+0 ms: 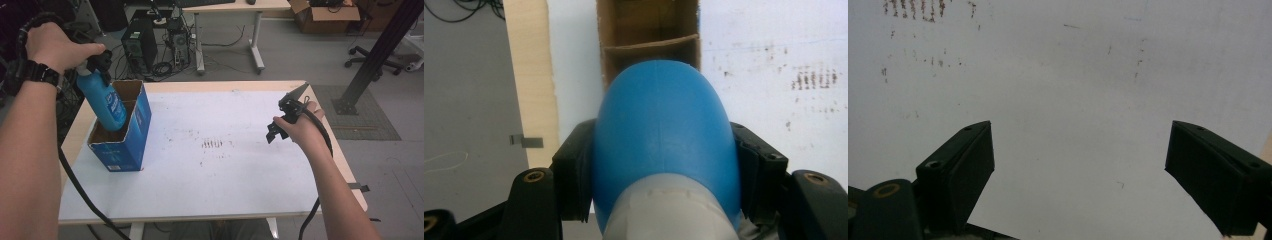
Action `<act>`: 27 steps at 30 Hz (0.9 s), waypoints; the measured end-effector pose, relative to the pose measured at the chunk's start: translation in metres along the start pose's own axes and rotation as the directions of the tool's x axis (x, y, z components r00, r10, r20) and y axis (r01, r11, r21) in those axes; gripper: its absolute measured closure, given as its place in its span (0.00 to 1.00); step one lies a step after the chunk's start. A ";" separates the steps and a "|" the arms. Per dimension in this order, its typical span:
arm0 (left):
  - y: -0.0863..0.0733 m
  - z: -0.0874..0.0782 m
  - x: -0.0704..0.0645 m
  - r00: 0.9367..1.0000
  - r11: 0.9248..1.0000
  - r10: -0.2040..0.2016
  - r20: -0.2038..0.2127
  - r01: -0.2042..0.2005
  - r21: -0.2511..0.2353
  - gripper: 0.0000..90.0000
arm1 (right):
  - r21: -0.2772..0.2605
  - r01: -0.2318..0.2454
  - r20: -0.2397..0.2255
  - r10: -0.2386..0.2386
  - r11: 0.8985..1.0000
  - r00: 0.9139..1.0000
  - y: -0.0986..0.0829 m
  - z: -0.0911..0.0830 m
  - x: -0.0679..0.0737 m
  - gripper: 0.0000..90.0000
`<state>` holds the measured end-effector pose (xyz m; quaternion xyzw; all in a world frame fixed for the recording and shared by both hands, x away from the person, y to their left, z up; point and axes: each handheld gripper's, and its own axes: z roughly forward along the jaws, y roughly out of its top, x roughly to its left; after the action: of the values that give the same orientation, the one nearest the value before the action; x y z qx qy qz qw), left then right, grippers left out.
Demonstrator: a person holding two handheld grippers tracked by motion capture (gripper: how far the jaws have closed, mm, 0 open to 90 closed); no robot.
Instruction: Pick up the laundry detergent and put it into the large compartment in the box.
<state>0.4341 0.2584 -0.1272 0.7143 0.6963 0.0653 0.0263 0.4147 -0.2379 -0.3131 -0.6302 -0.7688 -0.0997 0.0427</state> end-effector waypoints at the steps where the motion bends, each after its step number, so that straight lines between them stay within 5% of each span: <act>1: 0.000 0.004 0.000 1.000 1.000 0.002 -0.003 -0.002 0.005 0.42 | 0.001 0.001 -0.001 -0.001 1.000 1.000 0.000 0.001 0.000 0.14; 27: -0.005 0.081 0.001 1.000 0.997 0.013 0.003 -0.013 0.075 0.42 | 0.009 0.010 0.004 -0.010 1.000 1.000 -0.003 0.009 0.004 0.14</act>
<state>0.4395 0.2634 -0.2083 0.7194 0.6935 0.0385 0.0001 0.4115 -0.2329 -0.3218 -0.6263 -0.7725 -0.0953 0.0435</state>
